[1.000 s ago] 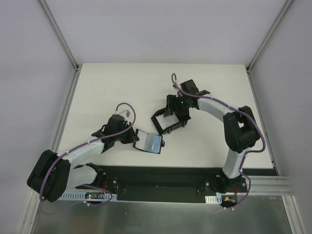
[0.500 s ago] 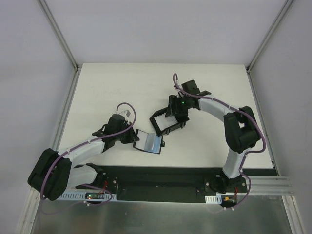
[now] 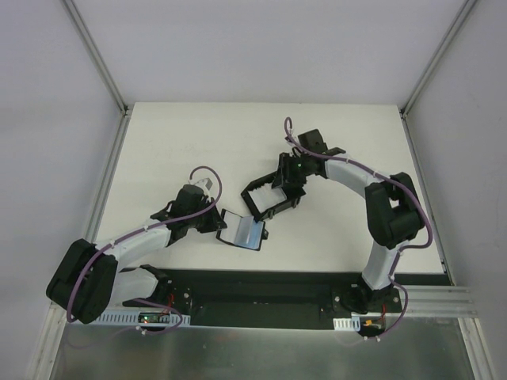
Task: Put the credit cards into the card holder
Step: Pick up the credit card from the storage box.
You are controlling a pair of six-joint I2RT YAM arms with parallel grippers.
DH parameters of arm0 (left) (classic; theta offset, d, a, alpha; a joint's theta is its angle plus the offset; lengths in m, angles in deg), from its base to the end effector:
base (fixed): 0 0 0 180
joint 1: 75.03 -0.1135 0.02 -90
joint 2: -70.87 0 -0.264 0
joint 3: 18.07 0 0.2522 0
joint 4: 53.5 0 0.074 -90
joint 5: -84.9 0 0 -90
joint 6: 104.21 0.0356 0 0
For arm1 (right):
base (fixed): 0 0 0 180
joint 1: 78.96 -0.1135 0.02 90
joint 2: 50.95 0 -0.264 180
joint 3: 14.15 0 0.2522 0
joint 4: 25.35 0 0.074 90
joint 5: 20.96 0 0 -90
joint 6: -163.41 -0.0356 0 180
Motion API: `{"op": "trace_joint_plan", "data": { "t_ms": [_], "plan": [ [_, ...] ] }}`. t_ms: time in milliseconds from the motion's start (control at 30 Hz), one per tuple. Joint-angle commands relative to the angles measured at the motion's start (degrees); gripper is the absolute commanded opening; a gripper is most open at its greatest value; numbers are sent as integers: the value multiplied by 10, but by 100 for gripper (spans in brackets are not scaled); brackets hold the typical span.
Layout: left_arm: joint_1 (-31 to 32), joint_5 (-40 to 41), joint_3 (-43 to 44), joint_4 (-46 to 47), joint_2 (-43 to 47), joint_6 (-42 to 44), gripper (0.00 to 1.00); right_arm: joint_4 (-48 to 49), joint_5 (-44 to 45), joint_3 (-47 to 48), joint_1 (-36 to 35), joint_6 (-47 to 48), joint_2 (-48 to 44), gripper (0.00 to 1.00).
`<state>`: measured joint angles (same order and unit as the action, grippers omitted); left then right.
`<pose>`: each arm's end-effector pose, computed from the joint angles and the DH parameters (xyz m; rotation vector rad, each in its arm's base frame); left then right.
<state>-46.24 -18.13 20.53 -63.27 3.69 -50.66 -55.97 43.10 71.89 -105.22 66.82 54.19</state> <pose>0.1927 -0.1151 0.1688 -0.0275 2.3662 -0.8437 0.3481 0.1891 0.2049 -0.6288 2.4032 0.8035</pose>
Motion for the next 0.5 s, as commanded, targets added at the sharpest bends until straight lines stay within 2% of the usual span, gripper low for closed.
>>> {"op": "trace_joint_plan", "data": {
  "t_ms": [0,67,100,167,233,333,467],
  "plan": [
    [-2,-8,17,2,-3,17,0,20,-30,-7,1,-15,-41,41],
    [-2,-9,17,2,-1,17,0,24,-31,-10,2,-17,-44,38],
    [-2,-11,17,1,-1,17,0,26,-32,-10,2,-18,-46,33],
    [-2,-11,17,1,-1,17,0,27,-34,-9,5,-20,-45,31],
    [-2,-10,16,1,1,17,0,28,-38,-9,5,-20,-44,23],
    [-2,-9,14,1,2,16,0,28,-34,-10,7,-21,-43,17],
    [-2,-8,14,1,5,16,0,23,-5,-4,6,-9,-48,16]
  ]
}}
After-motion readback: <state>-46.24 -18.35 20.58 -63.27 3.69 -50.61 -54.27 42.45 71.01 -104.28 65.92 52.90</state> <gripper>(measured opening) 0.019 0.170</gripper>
